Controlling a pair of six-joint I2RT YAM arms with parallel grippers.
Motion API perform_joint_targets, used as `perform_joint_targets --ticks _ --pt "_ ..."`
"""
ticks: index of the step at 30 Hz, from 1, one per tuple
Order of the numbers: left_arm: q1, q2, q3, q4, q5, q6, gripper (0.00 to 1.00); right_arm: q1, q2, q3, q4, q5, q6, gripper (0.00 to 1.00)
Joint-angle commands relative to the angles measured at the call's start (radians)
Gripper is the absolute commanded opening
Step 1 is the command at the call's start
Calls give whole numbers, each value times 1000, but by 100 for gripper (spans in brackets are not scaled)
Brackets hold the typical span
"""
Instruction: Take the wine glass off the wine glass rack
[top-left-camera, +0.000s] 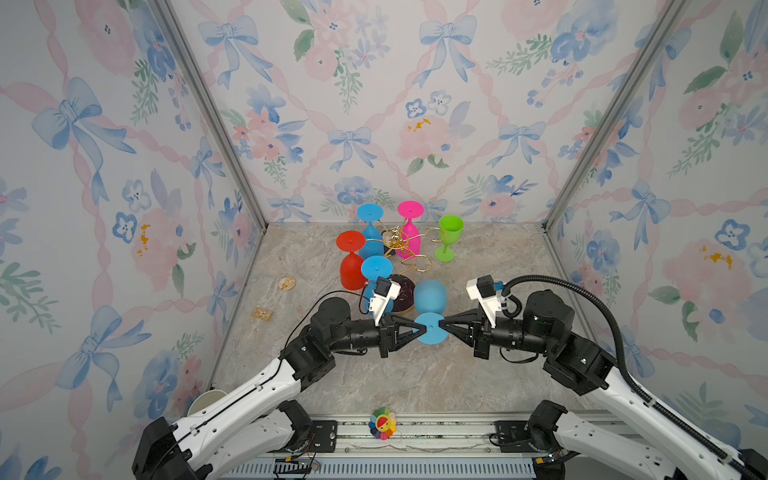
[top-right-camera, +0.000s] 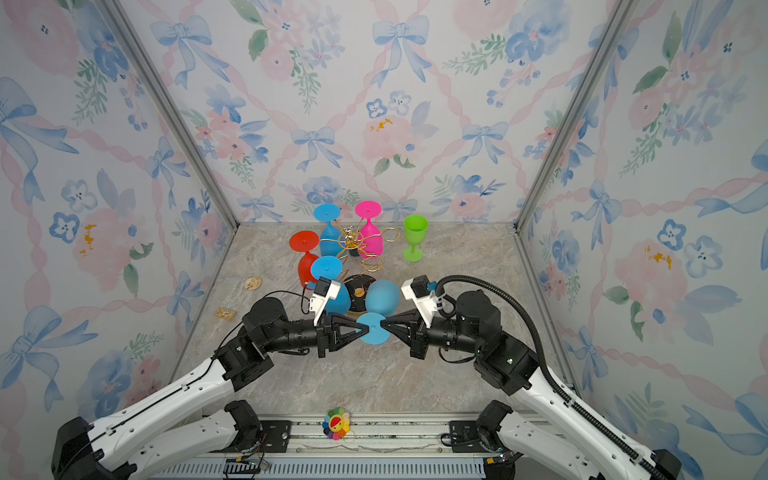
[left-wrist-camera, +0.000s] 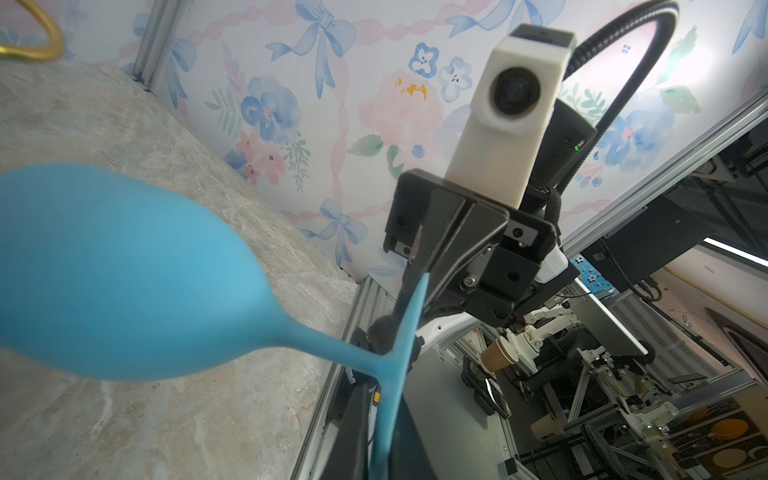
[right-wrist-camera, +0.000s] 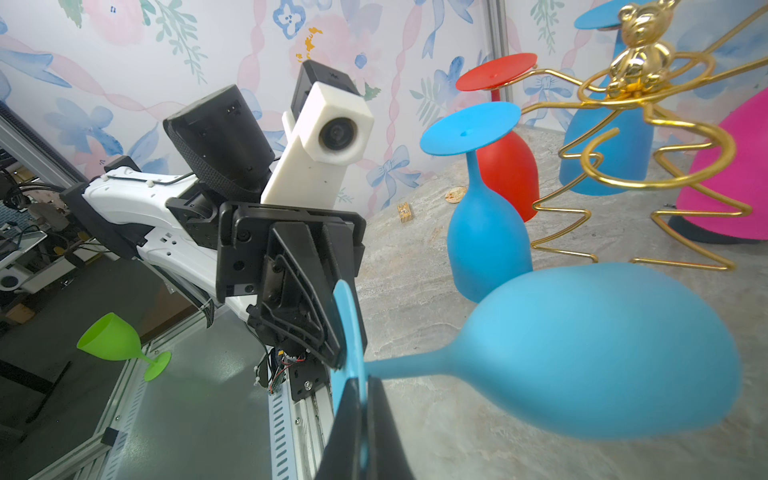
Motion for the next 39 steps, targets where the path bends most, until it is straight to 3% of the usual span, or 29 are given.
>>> perform_joint_targets --ticks 1,8,13,14,18,24,28,31,36,39 --pt "-7 -18 -1 27 15 10 4 14 2 -19 28 24 3 1" --pt "-7 -19 -9 27 11 15 0 21 -4 -14 15 35 2 12" --pt "-7 -17 -24 21 12 34 0 22 -18 12 -36 49 -6 33" --pt "-7 -15 -24 10 10 50 0 22 -24 20 -50 66 -6 41" --pt "-10 -3 -33 -21 28 105 0 21 -53 50 -113 184 6 57" --pt "-28 -5 -34 -77 22 222 0 13 -99 107 -194 360 57 72" --pt "-68 -52 -44 -104 -39 355 0 -29 -95 156 -285 464 103 77" --pt "-87 -77 -48 -113 -50 428 0 -100 -74 184 -350 465 158 78" --pt "-117 -71 -39 -146 1 561 0 -257 -26 212 -424 351 258 78" --pt "-170 -49 -18 -194 -91 657 0 -338 1 212 -442 277 283 78"
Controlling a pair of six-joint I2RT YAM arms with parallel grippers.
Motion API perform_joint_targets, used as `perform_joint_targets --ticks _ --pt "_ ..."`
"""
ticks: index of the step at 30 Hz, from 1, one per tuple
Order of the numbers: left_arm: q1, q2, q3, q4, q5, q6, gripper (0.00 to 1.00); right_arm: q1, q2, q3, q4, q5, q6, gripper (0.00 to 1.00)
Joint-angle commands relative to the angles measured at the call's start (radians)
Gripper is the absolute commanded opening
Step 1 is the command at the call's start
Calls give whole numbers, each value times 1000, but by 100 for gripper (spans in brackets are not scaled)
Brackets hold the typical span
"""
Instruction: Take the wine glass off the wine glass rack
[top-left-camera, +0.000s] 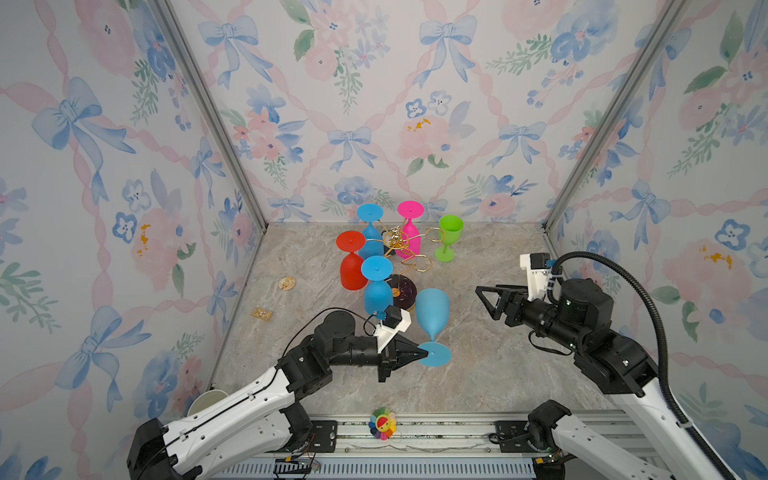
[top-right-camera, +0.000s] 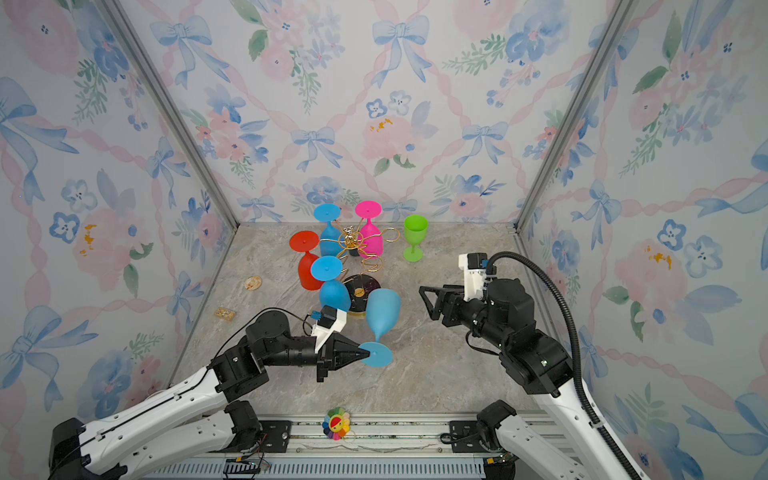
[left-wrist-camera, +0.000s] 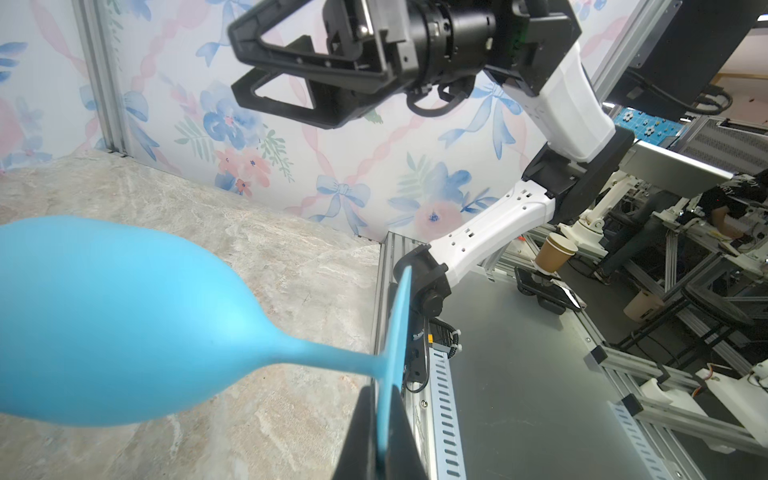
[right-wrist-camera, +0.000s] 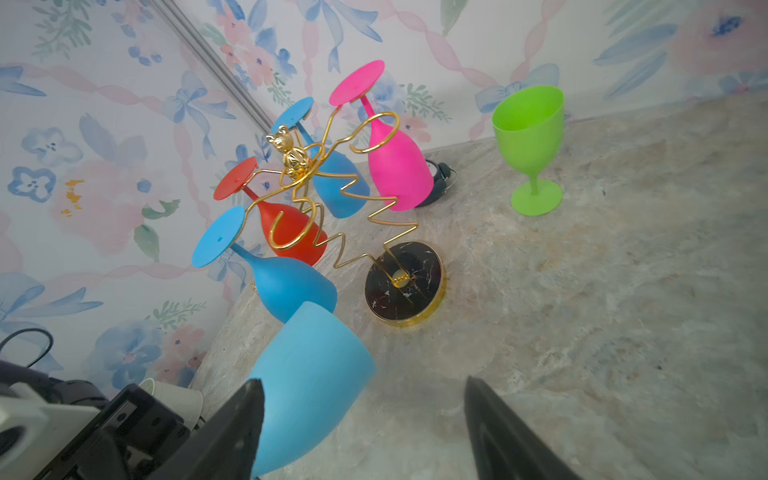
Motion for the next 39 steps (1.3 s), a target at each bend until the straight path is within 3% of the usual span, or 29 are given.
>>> perform_joint_targets --ticks 1,7,11,17,21,24,29,39 --pt "-56 28 29 -81 -64 203 0 -71 30 26 -81 -99 66 78" --pt "-201 38 23 -162 -222 482 0 -168 82 45 -98 -212 92 79" --pt "-299 30 14 -164 -501 577 0 -193 123 48 -119 -260 98 78" --pt "-380 -21 -52 -162 -598 796 0 -197 175 75 -144 -307 83 79" --pt "-447 -15 -96 -157 -786 932 0 -195 208 77 -135 -362 80 78" --pt "-478 6 -119 -154 -906 1022 0 -195 225 76 -127 -394 80 76" --pt "-491 28 -154 -144 -1011 1082 0 -181 251 83 -129 -434 67 74" --pt "-520 3 -291 -31 -1238 1314 0 -40 330 137 -210 -399 -18 71"
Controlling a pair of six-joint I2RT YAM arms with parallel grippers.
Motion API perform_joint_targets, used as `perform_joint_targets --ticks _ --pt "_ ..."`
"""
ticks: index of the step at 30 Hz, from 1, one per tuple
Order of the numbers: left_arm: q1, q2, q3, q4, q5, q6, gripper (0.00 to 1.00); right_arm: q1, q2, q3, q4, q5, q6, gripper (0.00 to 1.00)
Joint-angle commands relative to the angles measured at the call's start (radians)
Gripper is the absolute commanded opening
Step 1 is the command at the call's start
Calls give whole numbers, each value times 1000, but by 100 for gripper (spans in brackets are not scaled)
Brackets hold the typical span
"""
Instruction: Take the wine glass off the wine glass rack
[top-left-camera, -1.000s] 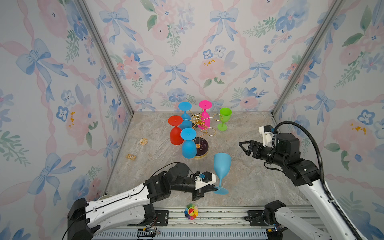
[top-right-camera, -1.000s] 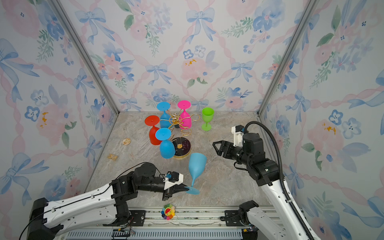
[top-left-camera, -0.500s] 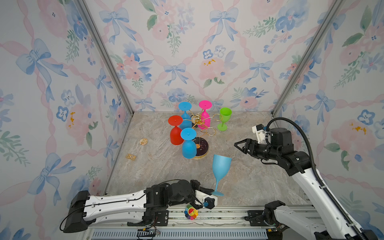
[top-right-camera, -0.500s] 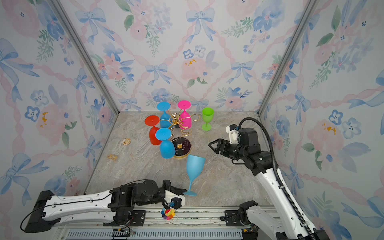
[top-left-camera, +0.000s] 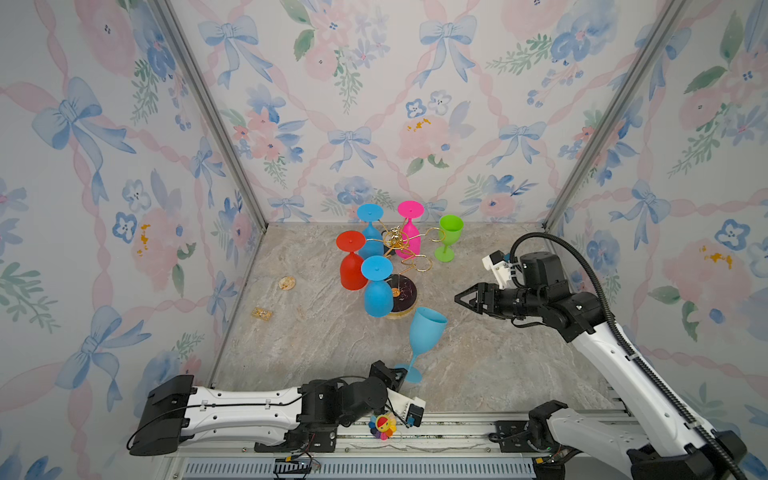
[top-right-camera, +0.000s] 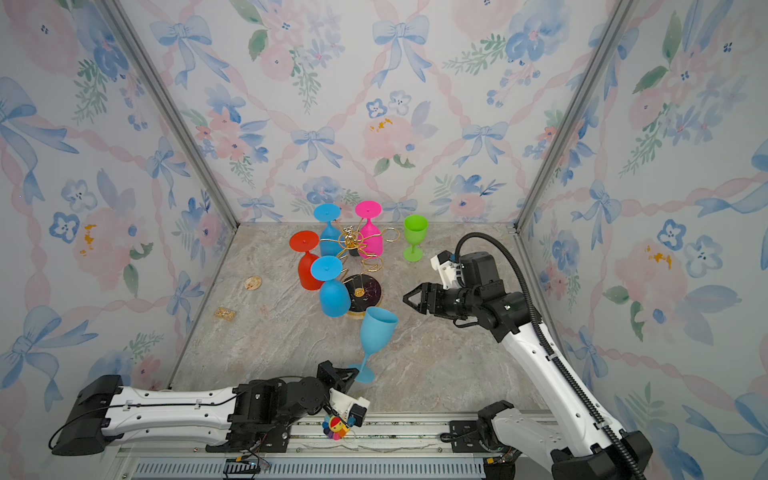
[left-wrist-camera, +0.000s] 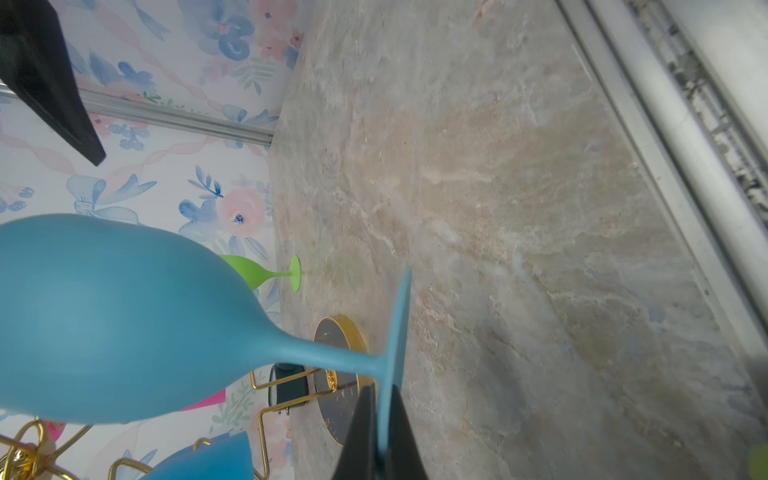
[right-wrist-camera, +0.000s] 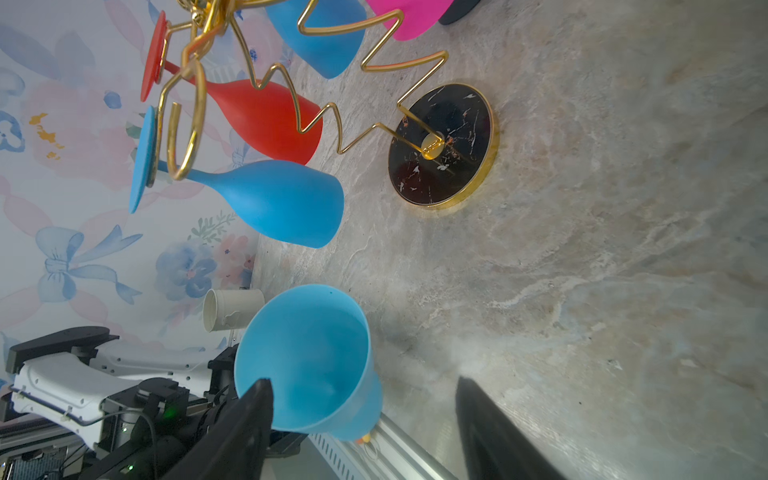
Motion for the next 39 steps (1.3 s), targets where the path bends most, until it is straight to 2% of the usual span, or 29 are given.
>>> perform_joint_targets --ticks 1,8,14,24,39 --pt "-10 -26 -49 101 -121 138 0 43 31 45 -44 -8 -35 70" --pt "-13 -58 -131 230 -204 274 0 105 83 73 -69 3 -64 67" --pt "-15 -81 -213 309 -263 444 0 145 122 95 -56 -4 -69 60" --pt "-15 -111 -243 329 -294 512 0 204 184 117 -42 -2 -87 53" --pt "-15 -116 -247 334 -298 518 0 229 230 109 -16 -7 -94 45"
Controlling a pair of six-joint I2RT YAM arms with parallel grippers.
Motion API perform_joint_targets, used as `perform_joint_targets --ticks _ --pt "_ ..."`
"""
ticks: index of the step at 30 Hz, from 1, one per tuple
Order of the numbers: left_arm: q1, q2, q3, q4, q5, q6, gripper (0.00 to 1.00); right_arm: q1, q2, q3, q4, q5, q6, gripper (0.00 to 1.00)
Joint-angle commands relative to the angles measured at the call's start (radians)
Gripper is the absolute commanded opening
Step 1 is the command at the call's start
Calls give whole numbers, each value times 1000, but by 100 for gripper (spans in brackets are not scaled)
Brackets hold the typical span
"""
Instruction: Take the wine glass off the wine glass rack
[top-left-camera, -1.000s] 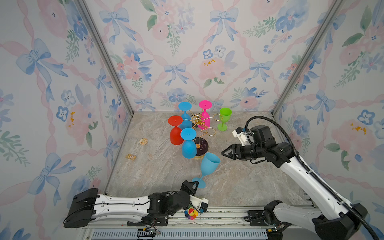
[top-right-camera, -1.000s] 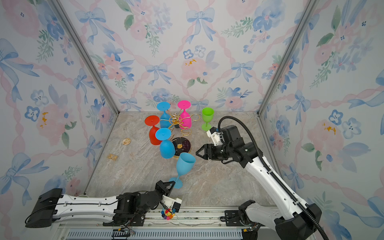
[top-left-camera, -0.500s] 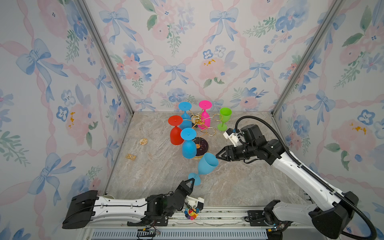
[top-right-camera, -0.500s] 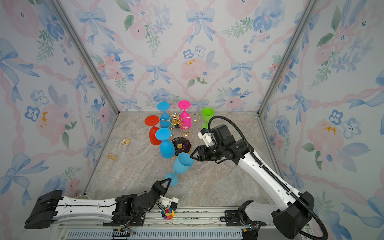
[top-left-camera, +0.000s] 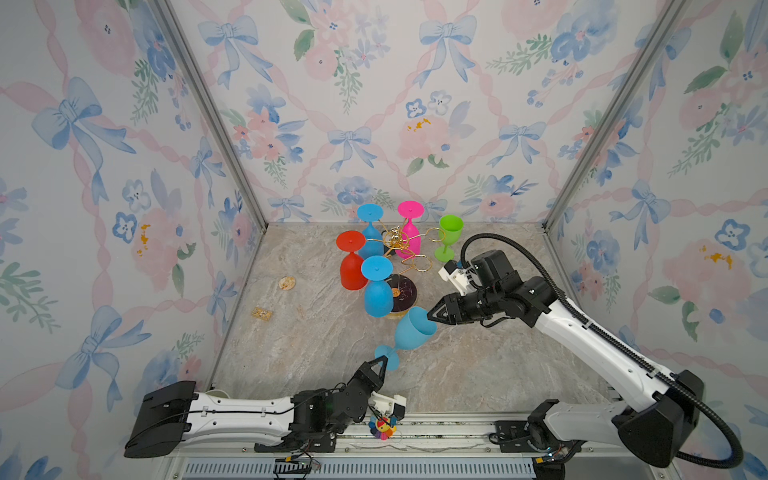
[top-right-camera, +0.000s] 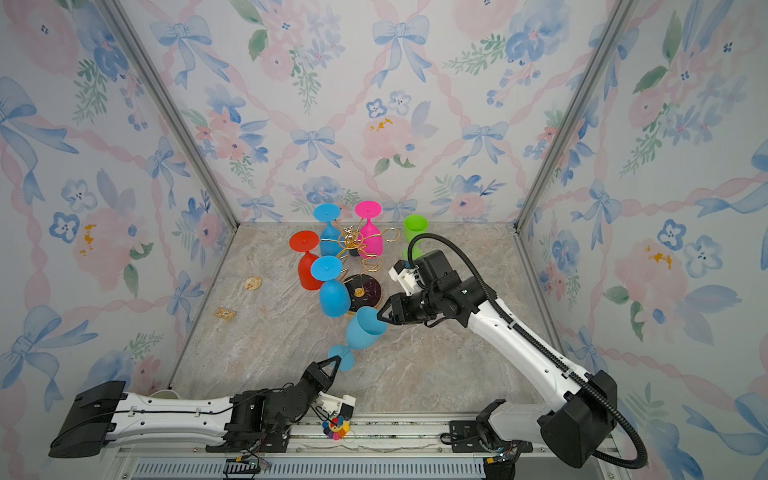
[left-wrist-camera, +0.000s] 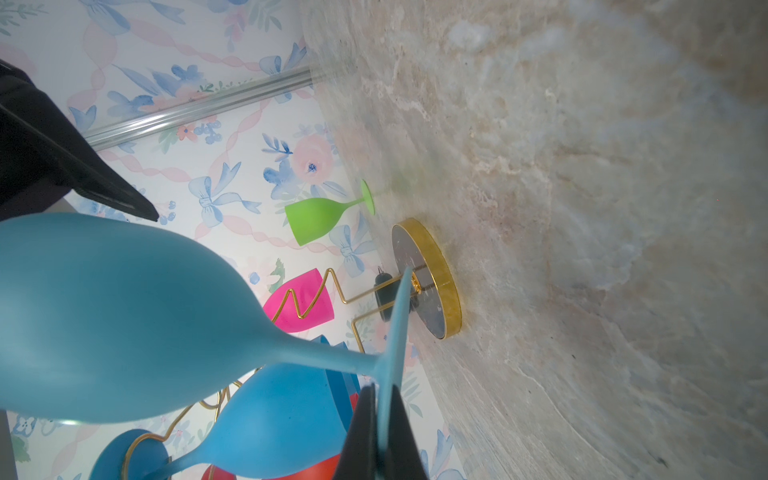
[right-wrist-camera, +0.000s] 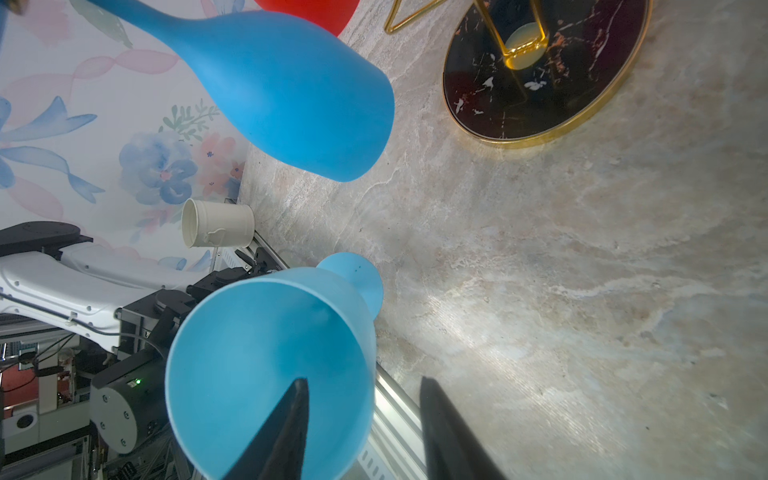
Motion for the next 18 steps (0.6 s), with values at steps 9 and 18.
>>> perform_joint_targets --ticks 9,18 --pt "-7 -19 -15 21 -17 6 0 30 29 11 40 -18 -3 35" --pt "-7 -21 -14 22 -16 4 0 39 40 1 46 -22 2 27"
